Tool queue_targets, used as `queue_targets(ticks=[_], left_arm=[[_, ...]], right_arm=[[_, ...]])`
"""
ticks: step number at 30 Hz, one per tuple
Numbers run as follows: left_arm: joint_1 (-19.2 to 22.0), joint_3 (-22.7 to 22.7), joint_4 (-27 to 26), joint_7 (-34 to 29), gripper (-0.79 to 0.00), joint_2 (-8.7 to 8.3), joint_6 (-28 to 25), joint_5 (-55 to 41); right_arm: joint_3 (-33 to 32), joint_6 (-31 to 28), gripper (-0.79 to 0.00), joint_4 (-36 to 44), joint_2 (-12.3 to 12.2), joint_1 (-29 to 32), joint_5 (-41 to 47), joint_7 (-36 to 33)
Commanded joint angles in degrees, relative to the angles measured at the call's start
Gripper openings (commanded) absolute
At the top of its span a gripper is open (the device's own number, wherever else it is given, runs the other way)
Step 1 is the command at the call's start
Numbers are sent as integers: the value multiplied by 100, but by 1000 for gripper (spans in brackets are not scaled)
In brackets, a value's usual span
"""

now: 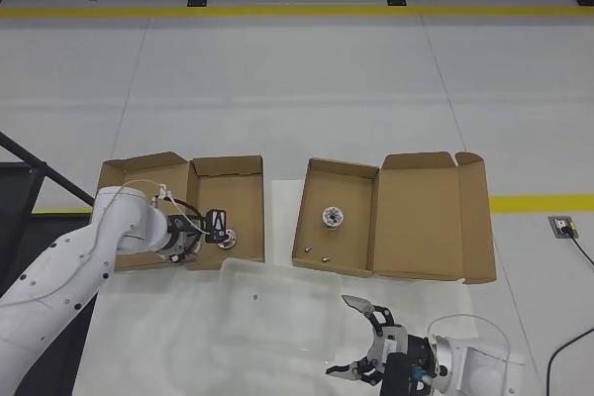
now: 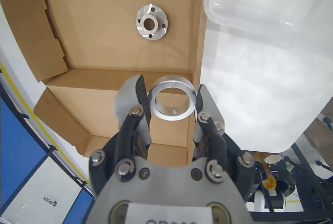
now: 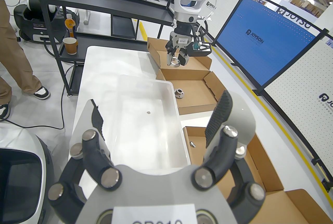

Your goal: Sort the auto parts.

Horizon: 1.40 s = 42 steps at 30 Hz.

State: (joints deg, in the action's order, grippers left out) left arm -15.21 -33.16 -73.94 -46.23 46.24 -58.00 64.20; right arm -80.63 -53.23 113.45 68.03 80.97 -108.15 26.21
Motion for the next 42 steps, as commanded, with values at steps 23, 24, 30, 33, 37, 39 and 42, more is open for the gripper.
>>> queue_targets(ticks=[23,24,30,33,37,39,42], left_arm=[[267,323,1433,1885,-785,581,425,857],[313,367,1548,2003,-785,645,426,918],[560,645,2250,2641,-785,1066,341,1224],[652,762,2592,2864,-785,1267,248,1327],[764,904,3050,3087,-785,1525,65,1468],[797,949,3224,3191,-785,1622,0,1521],[848,1039,3547,3357,-785,1804,0,1685]], right_arm=[[0,0,0,0,0,0,0,0],[0,0,0,0,0,0,0,0],[0,0,0,0,0,0,0,0],[0,0,0,0,0,0,0,0],[0,0,0,0,0,0,0,0],[0,0,0,0,0,0,0,0],[0,0,0,0,0,0,0,0]])
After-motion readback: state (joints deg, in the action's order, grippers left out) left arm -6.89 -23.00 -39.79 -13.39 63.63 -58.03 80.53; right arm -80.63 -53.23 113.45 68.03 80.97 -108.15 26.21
